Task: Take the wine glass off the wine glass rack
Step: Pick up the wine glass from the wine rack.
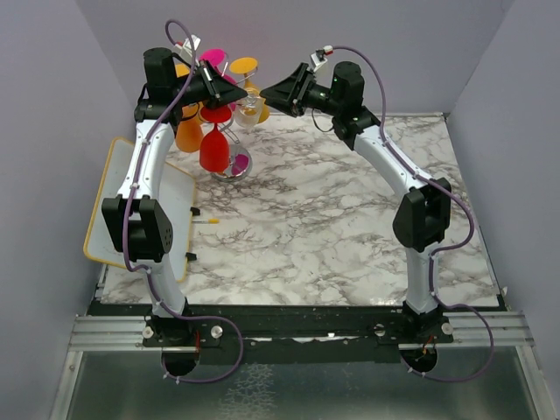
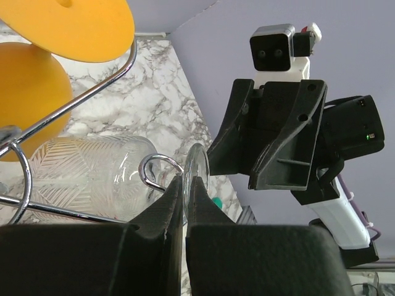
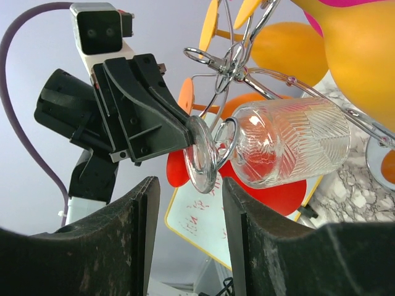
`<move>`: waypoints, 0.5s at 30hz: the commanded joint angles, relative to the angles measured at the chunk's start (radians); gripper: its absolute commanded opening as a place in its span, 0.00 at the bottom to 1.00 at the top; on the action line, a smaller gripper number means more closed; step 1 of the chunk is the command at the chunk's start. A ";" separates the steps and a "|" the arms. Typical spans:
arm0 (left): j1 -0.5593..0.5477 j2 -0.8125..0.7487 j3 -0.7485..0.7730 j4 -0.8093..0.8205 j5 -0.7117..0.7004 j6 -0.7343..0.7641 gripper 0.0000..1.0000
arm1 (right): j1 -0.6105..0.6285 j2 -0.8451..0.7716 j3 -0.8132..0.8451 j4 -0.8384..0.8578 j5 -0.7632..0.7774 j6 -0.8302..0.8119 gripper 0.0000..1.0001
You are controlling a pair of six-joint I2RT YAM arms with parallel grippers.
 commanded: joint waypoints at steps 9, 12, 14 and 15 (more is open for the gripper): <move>0.012 0.006 0.027 -0.037 -0.018 0.055 0.00 | 0.036 0.075 0.084 -0.035 -0.046 -0.014 0.44; 0.012 0.004 0.021 -0.035 -0.018 0.056 0.00 | 0.037 0.082 0.095 -0.039 -0.047 -0.010 0.39; 0.012 0.003 0.019 -0.033 -0.018 0.057 0.00 | 0.037 0.076 0.088 -0.034 -0.039 -0.008 0.30; 0.012 0.003 0.019 -0.033 -0.018 0.058 0.00 | 0.037 0.070 0.079 -0.026 -0.035 -0.005 0.21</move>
